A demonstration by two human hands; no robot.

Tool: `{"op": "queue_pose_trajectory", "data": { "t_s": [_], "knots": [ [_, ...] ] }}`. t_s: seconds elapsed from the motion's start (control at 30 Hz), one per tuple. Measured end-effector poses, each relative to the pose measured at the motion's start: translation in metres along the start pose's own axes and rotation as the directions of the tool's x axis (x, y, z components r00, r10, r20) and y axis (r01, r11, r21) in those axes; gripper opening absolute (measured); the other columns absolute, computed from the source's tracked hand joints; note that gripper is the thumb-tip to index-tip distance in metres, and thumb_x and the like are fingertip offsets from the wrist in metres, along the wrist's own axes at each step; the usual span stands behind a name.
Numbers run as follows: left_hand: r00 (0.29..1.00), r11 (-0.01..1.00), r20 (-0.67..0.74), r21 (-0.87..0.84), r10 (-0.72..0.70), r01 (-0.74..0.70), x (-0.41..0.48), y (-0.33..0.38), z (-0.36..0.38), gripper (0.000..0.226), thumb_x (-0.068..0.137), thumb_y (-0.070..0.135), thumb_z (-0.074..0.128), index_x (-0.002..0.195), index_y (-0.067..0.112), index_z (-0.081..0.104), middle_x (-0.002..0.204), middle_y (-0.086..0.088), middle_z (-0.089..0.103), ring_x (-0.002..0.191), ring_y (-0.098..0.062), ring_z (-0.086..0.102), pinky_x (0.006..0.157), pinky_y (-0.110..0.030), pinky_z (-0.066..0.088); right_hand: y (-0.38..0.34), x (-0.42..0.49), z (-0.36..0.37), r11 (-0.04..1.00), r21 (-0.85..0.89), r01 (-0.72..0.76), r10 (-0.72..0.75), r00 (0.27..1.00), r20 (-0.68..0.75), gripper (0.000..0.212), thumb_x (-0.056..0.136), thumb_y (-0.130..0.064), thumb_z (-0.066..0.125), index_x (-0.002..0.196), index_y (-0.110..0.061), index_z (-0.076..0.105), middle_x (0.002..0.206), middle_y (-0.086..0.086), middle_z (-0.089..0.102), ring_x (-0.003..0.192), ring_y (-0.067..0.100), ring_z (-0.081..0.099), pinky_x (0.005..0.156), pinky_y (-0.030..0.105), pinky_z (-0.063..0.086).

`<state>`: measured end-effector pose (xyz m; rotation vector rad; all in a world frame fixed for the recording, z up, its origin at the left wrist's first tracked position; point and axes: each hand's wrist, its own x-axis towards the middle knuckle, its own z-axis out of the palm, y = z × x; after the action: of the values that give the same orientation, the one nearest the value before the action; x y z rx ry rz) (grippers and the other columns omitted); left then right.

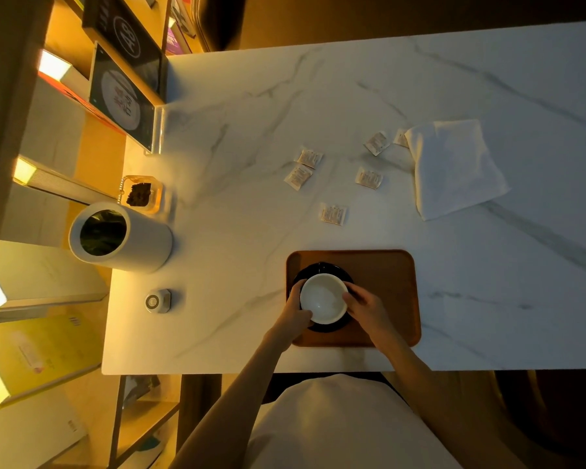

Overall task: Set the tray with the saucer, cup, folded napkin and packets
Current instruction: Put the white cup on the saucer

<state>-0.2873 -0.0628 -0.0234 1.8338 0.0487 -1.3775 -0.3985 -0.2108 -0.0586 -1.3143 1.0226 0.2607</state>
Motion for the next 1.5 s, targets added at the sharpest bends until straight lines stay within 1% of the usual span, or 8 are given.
{"op": "queue_pose_trajectory", "data": {
  "t_s": [0.2,0.47,0.77,0.93,1.13,1.23,1.37,1.5],
  "knots": [
    [1.0,0.998,-0.005,0.066,-0.003,0.003,-0.004,0.005,0.001,0.081,0.083,-0.007,0.054,0.149,0.026,0.019,0.139,-0.008,0.034,0.126,-0.029,0.041,0.099,-0.051,0.052,-0.01,-0.006,-0.006,0.992,0.105,-0.074,0.071,0.997,0.033,0.04,0.092,-0.029,0.061,0.132,-0.024,0.055,0.118,0.003,0.061,0.109,0.022,0.06,0.073,0.025,0.057],
    [1.0,0.997,-0.031,0.074,0.006,-0.004,-0.009,0.006,0.007,0.089,0.081,-0.011,0.049,0.152,0.027,0.014,0.145,-0.009,0.03,0.129,-0.031,0.037,0.095,-0.053,0.053,-0.018,-0.015,-0.01,0.999,0.03,-0.033,0.031,0.997,0.067,0.042,0.096,-0.023,0.055,0.137,-0.016,0.049,0.124,0.011,0.06,0.115,0.029,0.058,0.092,0.041,0.053],
    [0.999,0.998,-0.034,0.065,0.011,-0.009,-0.007,0.005,0.007,0.083,0.084,-0.009,0.047,0.153,0.026,0.015,0.145,-0.01,0.03,0.126,-0.028,0.039,0.096,-0.05,0.054,-0.016,-0.017,-0.01,0.999,0.047,-0.021,0.018,0.998,0.056,0.042,0.095,-0.025,0.056,0.135,-0.015,0.052,0.115,0.006,0.063,0.107,0.025,0.062,0.088,0.036,0.054],
    [0.998,0.993,-0.032,0.095,-0.06,0.063,-0.005,0.007,-0.003,0.08,0.088,0.001,0.049,0.154,0.022,0.009,0.142,-0.013,0.036,0.101,-0.023,0.05,0.078,-0.04,0.058,-0.02,-0.017,-0.013,0.999,0.008,-0.049,0.049,0.999,0.014,0.039,0.096,-0.033,0.053,0.132,-0.018,0.055,0.118,0.006,0.065,0.099,0.019,0.066,0.084,0.037,0.054],
    [0.944,0.848,-0.177,0.508,0.279,-0.155,0.003,0.04,-0.034,0.034,0.098,0.029,0.045,0.124,0.009,0.051,0.121,-0.018,0.056,0.092,-0.027,0.06,0.074,-0.036,0.049,-0.064,-0.024,-0.038,0.843,-0.505,0.184,-0.362,0.889,-0.28,0.032,0.096,-0.043,0.048,0.115,-0.021,0.064,0.104,-0.005,0.068,0.093,0.01,0.062,0.072,0.016,0.045],
    [0.918,0.751,-0.157,0.632,0.365,-0.19,0.011,0.072,-0.046,0.042,0.099,0.037,0.042,0.135,0.015,0.046,0.136,-0.018,0.048,0.121,-0.036,0.05,0.098,-0.046,0.043,-0.091,-0.027,-0.052,0.685,-0.697,0.214,-0.55,0.779,-0.301,0.039,0.095,-0.044,0.049,0.125,-0.022,0.059,0.121,0.0,0.065,0.113,0.02,0.06,0.091,0.034,0.05],
    [0.921,0.51,-0.039,0.841,0.387,-0.179,0.023,0.111,-0.045,0.055,0.097,0.055,0.035,0.148,0.033,0.029,0.155,-0.011,0.031,0.142,-0.035,0.028,0.112,-0.054,0.026,-0.107,-0.031,-0.066,0.55,-0.834,0.052,-0.471,0.844,-0.258,0.064,0.092,-0.056,0.047,0.146,-0.024,0.035,0.151,0.01,0.038,0.14,0.028,0.034,0.113,0.044,0.032],
    [0.928,0.43,0.029,0.881,0.371,-0.2,0.035,0.135,-0.025,0.058,0.096,0.058,0.033,0.149,0.035,0.028,0.158,-0.01,0.028,0.145,-0.032,0.025,0.115,-0.051,0.02,-0.1,-0.035,-0.085,0.643,-0.764,0.064,-0.418,0.864,-0.28,0.067,0.092,-0.056,0.046,0.149,-0.025,0.03,0.155,0.009,0.033,0.143,0.025,0.029,0.115,0.044,0.029]
  ]
}}
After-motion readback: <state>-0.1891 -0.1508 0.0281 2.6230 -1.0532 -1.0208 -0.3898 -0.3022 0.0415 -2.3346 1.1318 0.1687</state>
